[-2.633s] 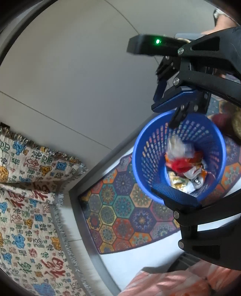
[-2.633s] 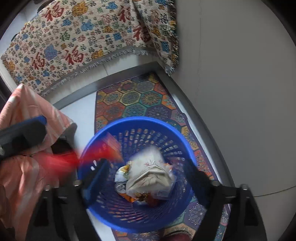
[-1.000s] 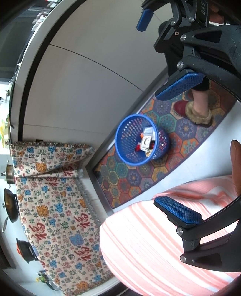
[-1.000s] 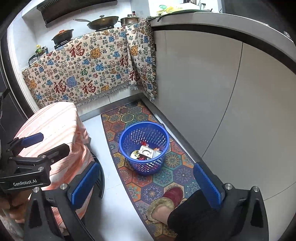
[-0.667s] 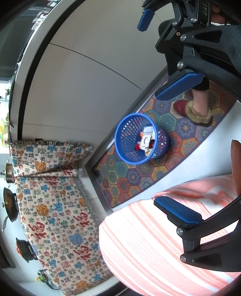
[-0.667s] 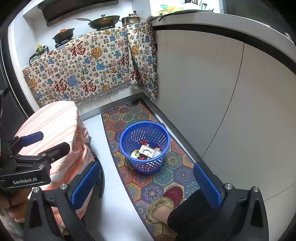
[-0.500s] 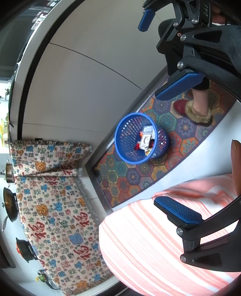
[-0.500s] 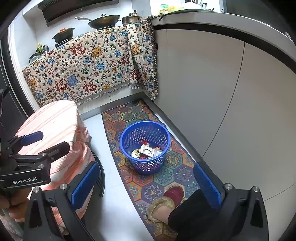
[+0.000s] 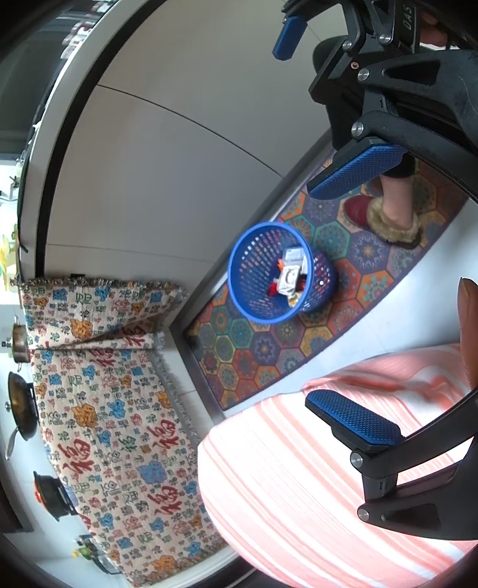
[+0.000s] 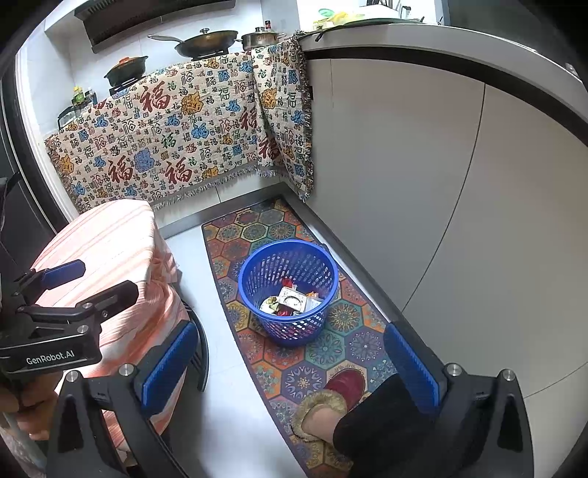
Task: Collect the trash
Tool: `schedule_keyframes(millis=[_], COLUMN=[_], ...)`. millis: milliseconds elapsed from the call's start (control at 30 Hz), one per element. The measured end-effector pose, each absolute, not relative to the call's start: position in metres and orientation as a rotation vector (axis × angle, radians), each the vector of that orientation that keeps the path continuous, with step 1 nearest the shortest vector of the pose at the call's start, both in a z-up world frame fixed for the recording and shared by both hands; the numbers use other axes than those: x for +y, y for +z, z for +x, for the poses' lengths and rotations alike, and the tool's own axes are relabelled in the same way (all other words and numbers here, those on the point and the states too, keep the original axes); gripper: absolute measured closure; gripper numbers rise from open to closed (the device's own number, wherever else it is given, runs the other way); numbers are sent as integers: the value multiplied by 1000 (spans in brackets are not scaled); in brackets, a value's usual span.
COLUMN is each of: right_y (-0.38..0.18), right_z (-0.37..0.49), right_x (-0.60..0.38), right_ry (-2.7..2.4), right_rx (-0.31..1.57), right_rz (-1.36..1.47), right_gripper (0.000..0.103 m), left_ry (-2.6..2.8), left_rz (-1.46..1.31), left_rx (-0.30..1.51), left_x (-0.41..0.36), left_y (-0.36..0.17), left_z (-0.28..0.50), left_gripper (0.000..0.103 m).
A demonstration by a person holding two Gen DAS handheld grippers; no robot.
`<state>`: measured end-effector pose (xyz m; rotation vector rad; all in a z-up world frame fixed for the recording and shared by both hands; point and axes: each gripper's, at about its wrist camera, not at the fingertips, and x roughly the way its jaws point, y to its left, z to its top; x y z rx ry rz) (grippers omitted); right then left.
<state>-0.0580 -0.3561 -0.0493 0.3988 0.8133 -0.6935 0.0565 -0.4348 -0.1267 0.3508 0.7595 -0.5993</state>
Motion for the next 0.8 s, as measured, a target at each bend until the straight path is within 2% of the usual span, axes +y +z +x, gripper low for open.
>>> schedule_keyframes(millis=[800], right_y=[-46], right_z=[-61], right_x=[-359], right_ry=[-688], right_rx=[805], right_rz=[396], right_gripper=[0], left_ry=[-600], left_rz=[354], left_rx=[756], left_x=[-433], left_y=[-126], left_z=[56], left_gripper=[1])
